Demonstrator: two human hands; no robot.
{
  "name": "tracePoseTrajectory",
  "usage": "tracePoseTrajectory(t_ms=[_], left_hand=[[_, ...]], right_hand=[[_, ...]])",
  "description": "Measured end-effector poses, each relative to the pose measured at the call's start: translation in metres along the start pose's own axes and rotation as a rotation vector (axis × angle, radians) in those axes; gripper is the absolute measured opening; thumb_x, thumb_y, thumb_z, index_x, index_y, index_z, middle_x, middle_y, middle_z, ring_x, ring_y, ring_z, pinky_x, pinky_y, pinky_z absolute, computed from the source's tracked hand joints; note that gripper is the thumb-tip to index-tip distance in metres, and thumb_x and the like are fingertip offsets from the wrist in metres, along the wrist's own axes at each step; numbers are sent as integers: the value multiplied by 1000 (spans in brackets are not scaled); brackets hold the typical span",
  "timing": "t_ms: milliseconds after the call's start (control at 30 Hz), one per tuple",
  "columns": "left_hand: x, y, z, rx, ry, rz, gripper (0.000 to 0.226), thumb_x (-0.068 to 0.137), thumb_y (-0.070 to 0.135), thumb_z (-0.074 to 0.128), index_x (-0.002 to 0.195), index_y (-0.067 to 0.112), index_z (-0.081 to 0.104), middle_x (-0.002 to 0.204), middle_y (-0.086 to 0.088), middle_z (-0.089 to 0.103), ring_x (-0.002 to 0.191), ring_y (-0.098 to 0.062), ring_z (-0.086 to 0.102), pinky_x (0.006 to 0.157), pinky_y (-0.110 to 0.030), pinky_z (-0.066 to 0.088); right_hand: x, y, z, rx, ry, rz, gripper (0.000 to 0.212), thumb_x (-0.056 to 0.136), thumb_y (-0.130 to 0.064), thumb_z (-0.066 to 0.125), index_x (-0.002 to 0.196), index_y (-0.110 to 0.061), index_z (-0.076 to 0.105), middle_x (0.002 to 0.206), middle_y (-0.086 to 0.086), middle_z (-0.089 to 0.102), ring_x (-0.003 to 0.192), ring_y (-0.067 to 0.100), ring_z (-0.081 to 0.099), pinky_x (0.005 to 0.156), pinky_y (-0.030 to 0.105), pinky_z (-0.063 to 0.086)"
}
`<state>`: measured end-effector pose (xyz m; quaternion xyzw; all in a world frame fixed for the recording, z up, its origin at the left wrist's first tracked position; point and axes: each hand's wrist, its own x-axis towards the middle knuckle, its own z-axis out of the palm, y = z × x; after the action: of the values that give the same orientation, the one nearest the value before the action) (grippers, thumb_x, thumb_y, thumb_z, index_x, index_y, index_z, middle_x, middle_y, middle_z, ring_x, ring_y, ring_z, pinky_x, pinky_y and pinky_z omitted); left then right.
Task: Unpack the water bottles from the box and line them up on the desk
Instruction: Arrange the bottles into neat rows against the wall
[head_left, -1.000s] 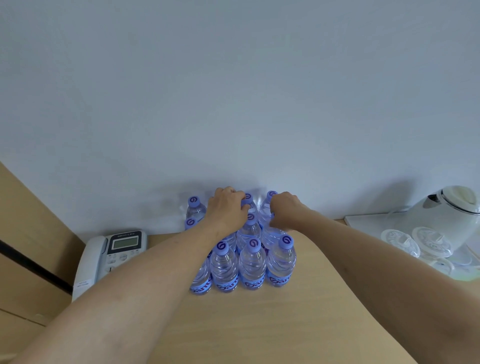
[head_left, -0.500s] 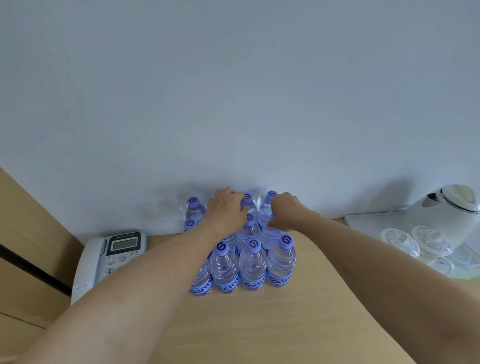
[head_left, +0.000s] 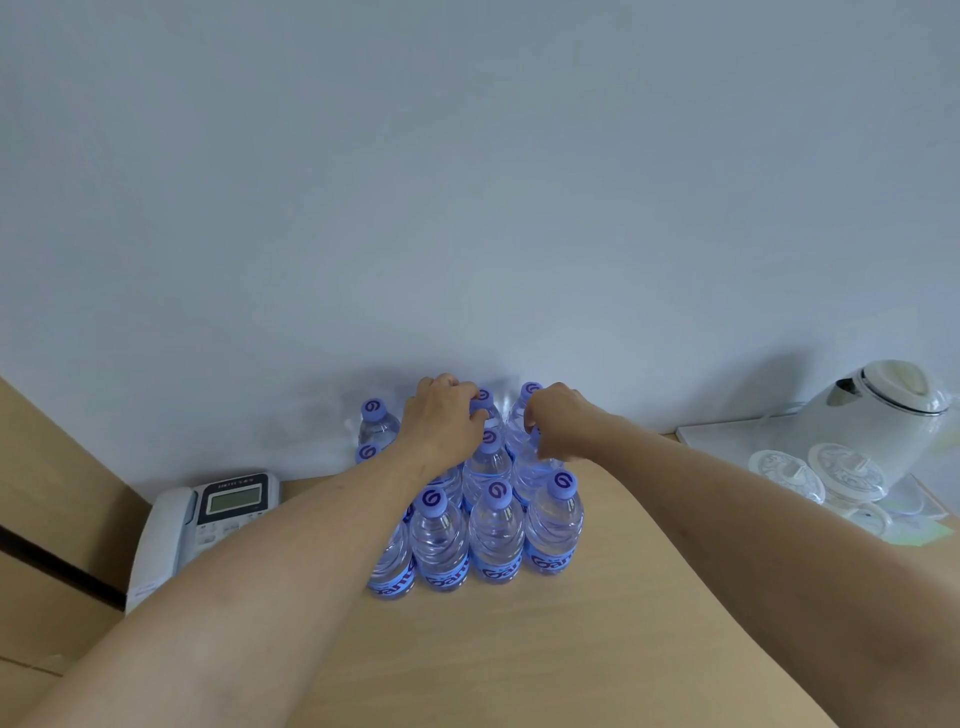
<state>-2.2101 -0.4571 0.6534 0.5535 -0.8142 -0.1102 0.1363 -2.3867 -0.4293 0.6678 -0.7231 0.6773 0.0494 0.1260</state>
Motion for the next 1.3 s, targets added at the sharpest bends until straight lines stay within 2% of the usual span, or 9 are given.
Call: tracePoseTrajectory(t_ms=[67,233,400,500,633,900,1033,1167,1300], left_hand=[[1,0,0,-9,2,3,33,96,32,52,122,15,63,119,-8,57,114,-31,47,92,-44,46],[6,1,0,-27,32,4,31,96,32,53,120,15,64,117,-7,59,113,-29,48,91,-44,47],[10,3,0,-36,46,12,30,96,31,53,118,14,64,117,-8,59,114,-29,48,92,-44,47],[12,2,-1,-40,60,15,30,96,30,53,118,14,64,118,-8,60,115,-30,48,91,-43,47],[14,-1,-1,-49,66,5,29,96,28,53,119,13,64,119,-10,61,114,-31,49,91,-43,48],[19,-4,2,-34,93,-14,28,94,26,53,117,15,65,115,-7,64,112,-31,51,90,-41,47],[22,-6,5,-13,94,0,27,94,25,53,114,14,66,110,-8,64,109,-32,51,88,-42,47],[25,-10,9,-17,106,-1,28,93,24,54,117,15,66,114,-7,64,111,-31,51,90,-41,46],[27,-12,11,-19,123,-10,30,93,23,54,120,15,66,117,-7,65,112,-31,50,92,-40,44]], right_hand=[[0,1,-1,-18,-8,-27,35,77,0,65,111,-2,68,112,17,64,93,32,65,72,44,57],[6,4,-4,41,-16,-78,38,76,6,63,105,-17,74,104,3,57,57,6,43,44,17,33],[8,5,-12,90,-87,-70,42,63,-25,88,102,-20,72,100,-2,66,87,17,61,74,30,54],[15,6,-20,215,115,14,25,73,-40,77,80,-16,74,81,1,71,80,20,65,72,33,57],[28,6,-21,196,271,141,28,83,-36,65,79,-9,69,78,7,66,74,27,63,60,29,51],[51,6,-7,142,197,138,41,85,-42,67,63,-19,40,68,-1,46,67,22,51,52,28,35],[60,5,-1,94,199,112,37,83,-21,69,61,-15,40,70,4,49,66,23,51,50,27,36],[63,7,-3,70,165,51,9,79,-9,68,76,-5,61,77,9,58,77,29,60,61,32,50],[63,16,0,96,179,-15,27,81,-9,67,107,-6,70,104,13,68,95,31,63,81,39,55]])
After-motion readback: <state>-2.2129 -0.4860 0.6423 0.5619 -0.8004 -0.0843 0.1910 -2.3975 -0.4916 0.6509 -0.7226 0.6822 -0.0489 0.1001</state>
